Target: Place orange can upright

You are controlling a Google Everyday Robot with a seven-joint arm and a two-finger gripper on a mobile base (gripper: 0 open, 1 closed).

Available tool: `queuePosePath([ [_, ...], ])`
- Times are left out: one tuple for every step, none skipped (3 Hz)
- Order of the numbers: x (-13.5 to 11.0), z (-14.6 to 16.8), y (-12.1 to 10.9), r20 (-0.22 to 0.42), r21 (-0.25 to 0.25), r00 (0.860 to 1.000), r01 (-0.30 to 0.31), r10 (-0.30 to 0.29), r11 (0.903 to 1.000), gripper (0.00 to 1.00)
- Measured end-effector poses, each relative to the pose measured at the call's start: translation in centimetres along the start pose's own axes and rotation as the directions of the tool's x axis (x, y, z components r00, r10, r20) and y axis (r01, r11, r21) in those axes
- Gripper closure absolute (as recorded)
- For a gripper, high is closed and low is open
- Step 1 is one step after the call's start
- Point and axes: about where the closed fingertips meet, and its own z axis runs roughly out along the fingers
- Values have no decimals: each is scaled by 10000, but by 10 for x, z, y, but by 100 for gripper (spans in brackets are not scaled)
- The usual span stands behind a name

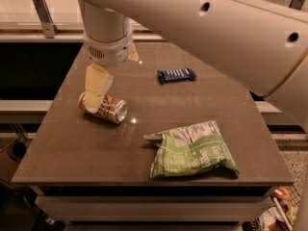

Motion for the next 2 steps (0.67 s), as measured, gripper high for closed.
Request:
queuePosePath([
  [-10,9,8,170,-188,9998,72,-69,9998,0],
  [-22,19,15,278,-378,9994,229,-218,9990,0],
])
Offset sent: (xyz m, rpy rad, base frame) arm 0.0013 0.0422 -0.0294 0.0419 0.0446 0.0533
